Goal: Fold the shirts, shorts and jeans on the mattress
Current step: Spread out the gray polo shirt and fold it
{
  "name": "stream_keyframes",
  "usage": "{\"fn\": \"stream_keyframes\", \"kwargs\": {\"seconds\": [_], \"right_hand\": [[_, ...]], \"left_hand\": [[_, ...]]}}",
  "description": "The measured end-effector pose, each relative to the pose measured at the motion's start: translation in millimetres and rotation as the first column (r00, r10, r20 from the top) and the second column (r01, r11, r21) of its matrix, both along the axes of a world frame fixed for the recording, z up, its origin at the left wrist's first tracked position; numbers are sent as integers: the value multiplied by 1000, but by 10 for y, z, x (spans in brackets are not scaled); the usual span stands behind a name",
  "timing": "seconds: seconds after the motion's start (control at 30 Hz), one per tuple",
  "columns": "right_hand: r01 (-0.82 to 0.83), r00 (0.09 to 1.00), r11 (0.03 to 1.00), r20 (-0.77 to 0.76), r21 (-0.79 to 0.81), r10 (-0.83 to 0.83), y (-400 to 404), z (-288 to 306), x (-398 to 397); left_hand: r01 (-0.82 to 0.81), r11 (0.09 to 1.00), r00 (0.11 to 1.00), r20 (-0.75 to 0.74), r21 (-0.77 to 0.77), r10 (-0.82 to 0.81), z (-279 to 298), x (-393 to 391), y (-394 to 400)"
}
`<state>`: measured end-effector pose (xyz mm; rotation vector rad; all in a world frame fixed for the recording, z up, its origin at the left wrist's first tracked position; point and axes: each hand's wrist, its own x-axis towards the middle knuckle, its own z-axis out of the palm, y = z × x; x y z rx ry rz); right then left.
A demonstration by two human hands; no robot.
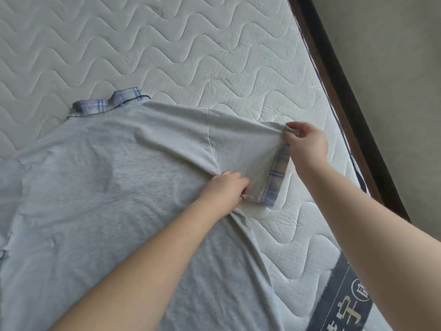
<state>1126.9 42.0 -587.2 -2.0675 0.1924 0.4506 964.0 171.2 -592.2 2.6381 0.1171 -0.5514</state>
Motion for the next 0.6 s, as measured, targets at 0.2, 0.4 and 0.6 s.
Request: {"fn": "stream_keyframes", "kwargs": {"seconds": [0.2, 0.4, 0.6], "right_hand": [[26, 999, 1000, -33, 8, -26, -91, -98, -106], [-11, 999, 995, 42, -98, 16, -12, 24, -148], [-431, 772, 845, 355, -317, 527, 255, 160, -739]], "left_hand": [[-183, 957, 954, 196, -225, 228, 30, -91, -52], [-167, 926, 927, 267, -338, 264, 78, -168, 81], [-415, 908, 817, 413, -63, 403, -17, -38, 670]]}}
